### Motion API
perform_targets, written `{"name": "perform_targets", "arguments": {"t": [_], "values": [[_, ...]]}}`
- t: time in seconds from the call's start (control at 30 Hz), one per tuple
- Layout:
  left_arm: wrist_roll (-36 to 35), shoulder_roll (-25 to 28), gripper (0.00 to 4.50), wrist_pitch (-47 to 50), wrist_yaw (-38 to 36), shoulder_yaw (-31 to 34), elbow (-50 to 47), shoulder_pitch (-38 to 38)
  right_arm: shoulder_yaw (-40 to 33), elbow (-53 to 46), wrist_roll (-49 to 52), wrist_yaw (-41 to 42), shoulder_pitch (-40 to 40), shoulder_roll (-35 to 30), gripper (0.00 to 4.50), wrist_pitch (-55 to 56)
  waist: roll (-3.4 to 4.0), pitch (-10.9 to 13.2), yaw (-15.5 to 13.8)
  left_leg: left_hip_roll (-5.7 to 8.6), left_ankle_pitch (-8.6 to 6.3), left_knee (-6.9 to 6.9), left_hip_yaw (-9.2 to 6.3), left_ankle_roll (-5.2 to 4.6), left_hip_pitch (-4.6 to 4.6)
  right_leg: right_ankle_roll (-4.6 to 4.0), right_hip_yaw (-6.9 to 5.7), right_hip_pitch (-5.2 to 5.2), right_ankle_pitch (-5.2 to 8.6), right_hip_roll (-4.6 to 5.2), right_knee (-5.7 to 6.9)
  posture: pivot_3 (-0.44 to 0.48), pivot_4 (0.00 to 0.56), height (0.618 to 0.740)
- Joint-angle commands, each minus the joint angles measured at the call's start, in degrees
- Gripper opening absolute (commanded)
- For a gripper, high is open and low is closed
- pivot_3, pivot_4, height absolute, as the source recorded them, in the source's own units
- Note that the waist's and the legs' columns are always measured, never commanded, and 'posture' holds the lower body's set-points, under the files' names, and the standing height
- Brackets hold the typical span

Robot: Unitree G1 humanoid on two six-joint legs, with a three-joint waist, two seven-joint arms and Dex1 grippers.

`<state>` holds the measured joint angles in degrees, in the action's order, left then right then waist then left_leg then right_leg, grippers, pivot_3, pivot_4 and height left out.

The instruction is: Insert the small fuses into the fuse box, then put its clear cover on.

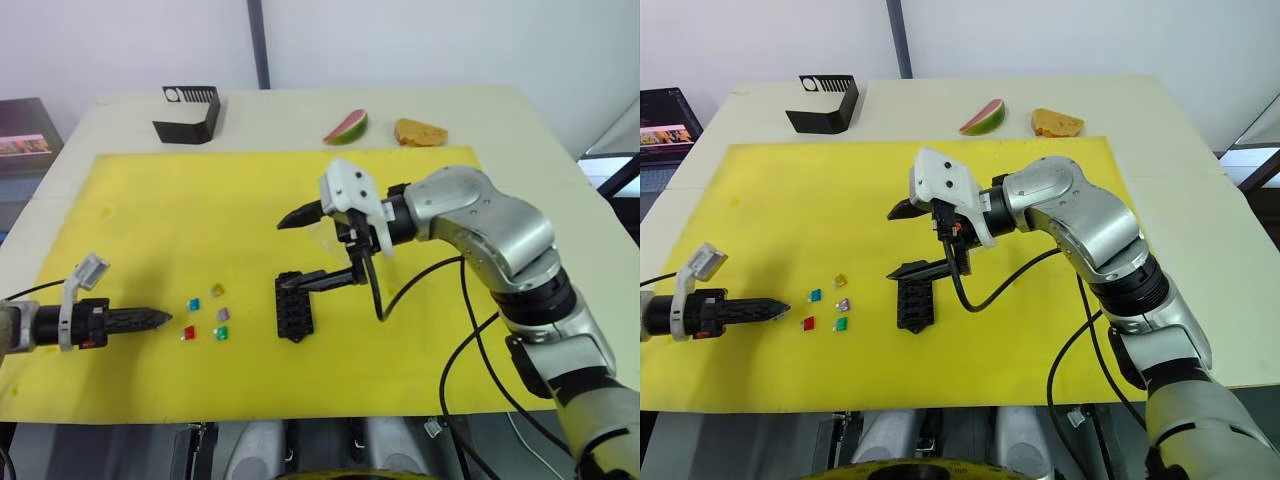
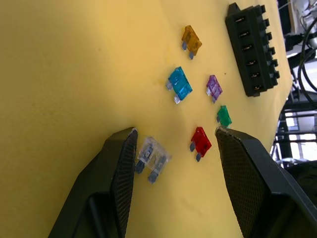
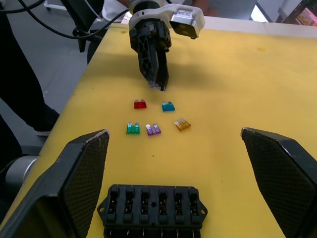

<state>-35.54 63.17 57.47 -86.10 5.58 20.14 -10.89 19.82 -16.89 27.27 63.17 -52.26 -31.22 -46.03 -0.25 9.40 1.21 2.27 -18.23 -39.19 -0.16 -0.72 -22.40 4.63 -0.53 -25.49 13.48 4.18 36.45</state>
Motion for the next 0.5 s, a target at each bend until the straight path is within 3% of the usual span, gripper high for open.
{"name": "perform_targets", "arguments": {"t": [0.03, 0.5], "values": [[0.72, 1.14, 2.66, -0.02, -1.19, -0.67, 0.25, 2.60, -1.22, -2.09, 0.34, -0.36, -0.31, -0.20, 4.50, 0.19, 0.00, 0.00, 0.15, 0.00, 0.00, 0.01, 0.01, -0.01, 0.00, 0.00, 0.00, -0.01, 0.00, 0.00, 0.00, 0.000, 0.150, 0.740], [1.31, 1.49, 2.66, -1.00, -0.65, 1.39, 1.27, 5.21, -0.84, -1.78, -0.06, -0.46, -0.24, -0.16, 4.50, 1.12, 0.00, 0.00, 0.32, 0.00, -0.08, 0.03, 0.00, -0.14, 0.01, 0.00, 0.00, -0.03, 0.00, 0.00, 0.00, 0.000, 0.150, 0.740]]}}
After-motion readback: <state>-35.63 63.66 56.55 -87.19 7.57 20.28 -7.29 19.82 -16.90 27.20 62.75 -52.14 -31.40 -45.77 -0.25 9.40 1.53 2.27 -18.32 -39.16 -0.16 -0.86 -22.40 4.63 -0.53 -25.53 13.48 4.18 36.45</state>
